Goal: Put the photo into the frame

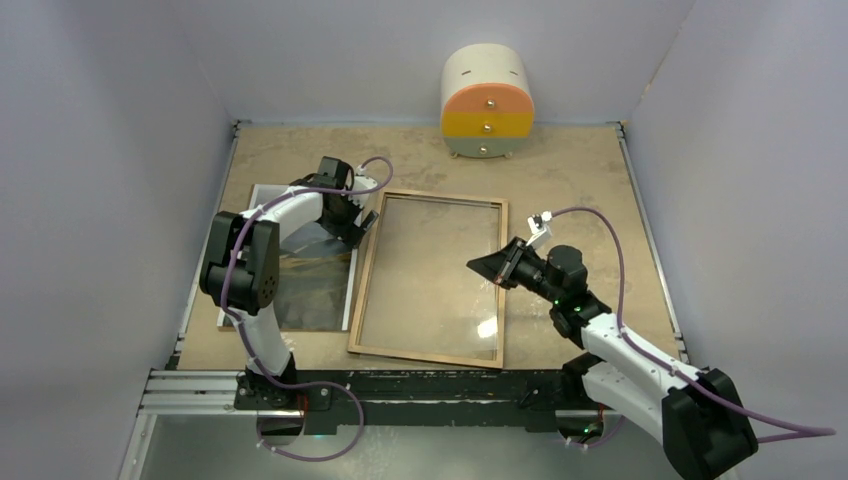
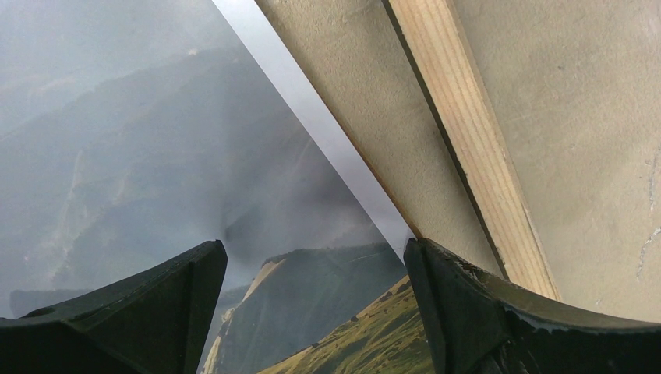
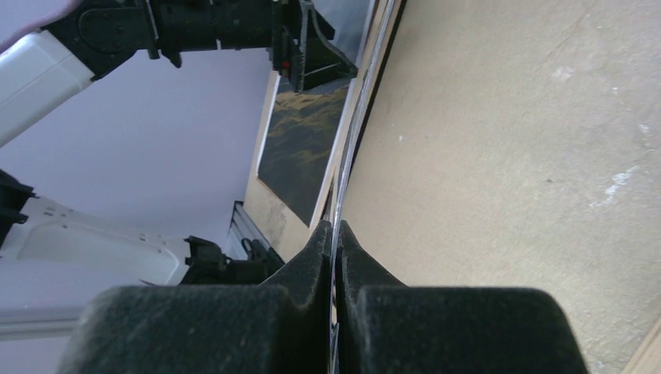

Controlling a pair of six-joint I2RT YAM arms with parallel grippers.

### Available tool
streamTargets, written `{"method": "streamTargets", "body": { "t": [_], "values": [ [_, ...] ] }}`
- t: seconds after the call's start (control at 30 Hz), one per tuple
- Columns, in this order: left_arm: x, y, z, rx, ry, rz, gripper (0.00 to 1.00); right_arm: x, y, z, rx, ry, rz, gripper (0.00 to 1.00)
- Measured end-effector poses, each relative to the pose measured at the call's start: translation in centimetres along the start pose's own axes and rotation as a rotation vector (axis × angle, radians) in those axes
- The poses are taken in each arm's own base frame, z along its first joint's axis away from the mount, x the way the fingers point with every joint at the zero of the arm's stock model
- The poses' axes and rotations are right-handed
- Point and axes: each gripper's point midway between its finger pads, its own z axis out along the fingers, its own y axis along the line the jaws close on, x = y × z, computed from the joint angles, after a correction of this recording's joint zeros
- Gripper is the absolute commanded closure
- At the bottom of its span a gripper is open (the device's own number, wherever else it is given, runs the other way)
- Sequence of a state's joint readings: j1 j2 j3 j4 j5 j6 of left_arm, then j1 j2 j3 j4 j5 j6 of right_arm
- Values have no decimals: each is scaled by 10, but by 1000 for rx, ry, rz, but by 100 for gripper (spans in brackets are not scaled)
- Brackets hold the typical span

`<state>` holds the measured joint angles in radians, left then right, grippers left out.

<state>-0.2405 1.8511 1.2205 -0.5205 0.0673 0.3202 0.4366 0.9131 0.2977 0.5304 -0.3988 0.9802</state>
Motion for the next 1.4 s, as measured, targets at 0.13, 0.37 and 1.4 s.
{"method": "streamTargets", "body": {
  "t": [0.13,0.37,1.4],
  "values": [
    [0,-1,0,4,-1,0,9,0,-8,0,33,-7,-15,100],
    [1,-1,1,11,0,-2,10,-4,-13,1,52,-27,-48,100],
    [1,-3,3,20,-3,2,10,3,-55,13,188,-17,46,100]
  ]
}}
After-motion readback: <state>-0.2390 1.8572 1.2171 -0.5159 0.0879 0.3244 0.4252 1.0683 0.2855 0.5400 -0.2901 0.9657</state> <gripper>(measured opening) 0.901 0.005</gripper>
